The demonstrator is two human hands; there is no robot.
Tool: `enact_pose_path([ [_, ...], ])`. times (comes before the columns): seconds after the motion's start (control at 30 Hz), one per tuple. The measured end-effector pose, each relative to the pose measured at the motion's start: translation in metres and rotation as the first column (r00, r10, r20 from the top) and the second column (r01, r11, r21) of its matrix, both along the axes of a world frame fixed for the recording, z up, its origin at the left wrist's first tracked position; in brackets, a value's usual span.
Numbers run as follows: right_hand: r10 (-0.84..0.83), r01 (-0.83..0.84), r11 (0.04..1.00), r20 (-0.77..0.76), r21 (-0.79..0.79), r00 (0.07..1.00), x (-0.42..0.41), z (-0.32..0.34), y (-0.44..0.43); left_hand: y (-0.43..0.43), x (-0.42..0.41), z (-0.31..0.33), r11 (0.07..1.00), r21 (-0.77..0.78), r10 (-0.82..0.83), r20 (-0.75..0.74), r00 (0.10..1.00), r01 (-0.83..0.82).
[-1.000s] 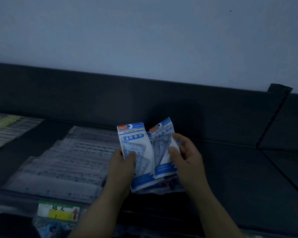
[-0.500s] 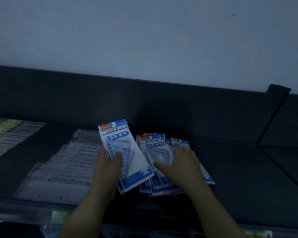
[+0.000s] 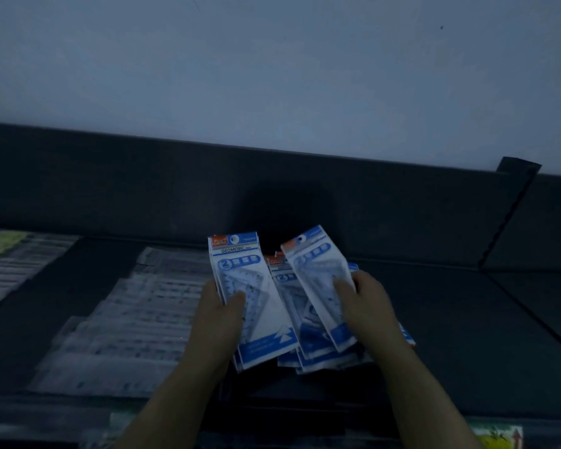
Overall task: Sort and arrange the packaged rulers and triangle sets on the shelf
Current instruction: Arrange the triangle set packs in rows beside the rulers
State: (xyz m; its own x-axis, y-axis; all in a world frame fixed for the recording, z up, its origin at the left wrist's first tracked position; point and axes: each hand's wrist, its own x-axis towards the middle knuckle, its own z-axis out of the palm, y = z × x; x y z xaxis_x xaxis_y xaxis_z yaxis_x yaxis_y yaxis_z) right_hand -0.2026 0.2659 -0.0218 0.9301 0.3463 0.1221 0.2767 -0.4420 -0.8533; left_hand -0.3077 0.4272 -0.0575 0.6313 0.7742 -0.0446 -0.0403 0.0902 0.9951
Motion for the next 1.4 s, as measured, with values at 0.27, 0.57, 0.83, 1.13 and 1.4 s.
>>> enact_pose_path([
  [0.27,0.127,-0.111,0.976,-0.075,0.19,0.989,-0.01,0.007,0.006,-0.029,0.02,0.009,0.984,-0.061,-0.169,0.011,0.985,0.17],
  [0.57,-0.052,-0.019,0.927,-0.179,-0.374,0.983,0.065,-0.017,-0.049,-0.026,0.029,0.006,0.993,-0.098,-0.059,0.005,0.998,0.059],
  [0.83,0.035,-0.049,0.998,-0.281,-0.04,0.959,0.083,-0.013,-0.061,-0.036,0.029,0.008,0.994,-0.101,-0.05,-0.01,0.999,0.048],
  [1.13,0.153,-0.062,0.964,-0.351,0.257,0.924,0.069,0.008,-0.049,-0.041,0.028,0.023,0.99,-0.116,-0.074,0.034,0.997,0.078],
  [1.4,0.292,-0.224,0.939,-0.262,0.261,0.92,0.043,0.006,-0.016,-0.05,0.028,0.024,0.974,-0.036,-0.224,0.054,0.973,0.226],
])
